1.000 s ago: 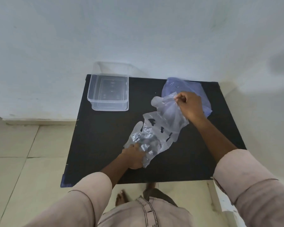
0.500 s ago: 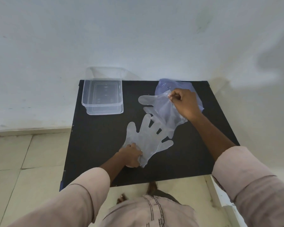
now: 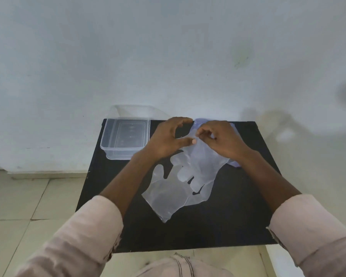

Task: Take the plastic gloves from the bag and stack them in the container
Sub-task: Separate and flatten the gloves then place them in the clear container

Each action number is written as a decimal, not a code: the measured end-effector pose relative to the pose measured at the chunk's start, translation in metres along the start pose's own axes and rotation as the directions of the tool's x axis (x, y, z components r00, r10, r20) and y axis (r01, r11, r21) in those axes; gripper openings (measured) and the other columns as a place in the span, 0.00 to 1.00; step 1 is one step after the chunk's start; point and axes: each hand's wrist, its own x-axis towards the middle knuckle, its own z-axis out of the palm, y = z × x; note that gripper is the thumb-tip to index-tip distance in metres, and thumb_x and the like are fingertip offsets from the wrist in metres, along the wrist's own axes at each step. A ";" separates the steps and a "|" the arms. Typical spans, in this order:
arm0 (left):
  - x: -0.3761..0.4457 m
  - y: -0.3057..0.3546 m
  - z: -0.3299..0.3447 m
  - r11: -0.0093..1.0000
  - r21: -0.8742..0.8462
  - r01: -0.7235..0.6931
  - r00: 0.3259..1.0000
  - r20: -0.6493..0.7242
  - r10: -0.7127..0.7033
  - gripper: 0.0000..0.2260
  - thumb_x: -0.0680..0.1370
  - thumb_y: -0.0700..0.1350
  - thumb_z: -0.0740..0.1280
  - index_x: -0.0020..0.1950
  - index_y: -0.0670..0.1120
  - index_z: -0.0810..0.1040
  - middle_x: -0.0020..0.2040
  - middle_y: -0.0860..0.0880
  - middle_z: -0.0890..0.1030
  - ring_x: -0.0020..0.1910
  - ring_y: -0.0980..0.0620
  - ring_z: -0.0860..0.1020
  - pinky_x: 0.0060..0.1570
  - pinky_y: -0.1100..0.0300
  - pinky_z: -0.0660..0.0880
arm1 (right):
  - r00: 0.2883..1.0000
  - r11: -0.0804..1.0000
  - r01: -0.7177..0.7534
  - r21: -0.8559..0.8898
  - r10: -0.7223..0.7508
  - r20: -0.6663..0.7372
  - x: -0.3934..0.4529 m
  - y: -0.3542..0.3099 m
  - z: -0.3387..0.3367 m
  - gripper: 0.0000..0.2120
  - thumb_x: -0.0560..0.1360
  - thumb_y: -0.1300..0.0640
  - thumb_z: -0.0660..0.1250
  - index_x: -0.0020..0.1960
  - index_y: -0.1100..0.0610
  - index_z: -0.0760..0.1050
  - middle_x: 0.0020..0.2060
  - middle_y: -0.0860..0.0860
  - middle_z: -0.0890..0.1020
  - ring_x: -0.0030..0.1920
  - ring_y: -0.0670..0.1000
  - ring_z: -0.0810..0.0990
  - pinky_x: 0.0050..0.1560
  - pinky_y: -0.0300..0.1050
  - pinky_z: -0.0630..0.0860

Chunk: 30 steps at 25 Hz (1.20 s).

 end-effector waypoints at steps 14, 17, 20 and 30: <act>0.037 0.019 0.018 0.921 -0.265 0.287 0.958 0.100 -0.270 0.02 0.72 0.43 0.76 0.42 0.46 0.85 0.37 0.48 0.83 0.38 0.52 0.81 0.38 0.55 0.83 | 0.895 0.906 -0.329 0.266 0.210 0.393 -0.026 0.052 -0.054 0.25 0.65 0.50 0.78 0.59 0.51 0.76 0.50 0.46 0.80 0.47 0.42 0.79 0.43 0.31 0.73; 0.040 0.018 0.023 0.904 -0.275 0.327 0.942 0.024 -0.334 0.06 0.72 0.45 0.76 0.44 0.43 0.85 0.39 0.42 0.82 0.40 0.51 0.79 0.38 0.54 0.82 | 0.867 0.916 -0.367 0.164 0.272 0.417 -0.038 0.063 -0.035 0.26 0.64 0.45 0.78 0.59 0.51 0.76 0.49 0.45 0.81 0.49 0.45 0.80 0.44 0.33 0.74; 0.044 0.021 0.026 0.906 -0.244 0.346 0.929 -0.049 -0.368 0.08 0.71 0.46 0.76 0.44 0.41 0.85 0.42 0.38 0.83 0.42 0.49 0.80 0.37 0.54 0.83 | 0.904 0.930 -0.338 0.148 0.276 0.326 -0.042 0.059 -0.019 0.29 0.64 0.39 0.75 0.60 0.51 0.74 0.51 0.47 0.80 0.52 0.50 0.81 0.53 0.42 0.78; 0.037 0.027 0.032 0.854 -0.279 0.438 0.831 -0.237 -0.504 0.05 0.69 0.42 0.76 0.39 0.40 0.84 0.33 0.46 0.79 0.33 0.51 0.78 0.29 0.61 0.78 | 0.938 0.871 -0.306 0.385 0.346 -0.036 -0.048 0.045 0.016 0.23 0.69 0.43 0.73 0.60 0.53 0.76 0.50 0.46 0.80 0.50 0.48 0.80 0.50 0.44 0.79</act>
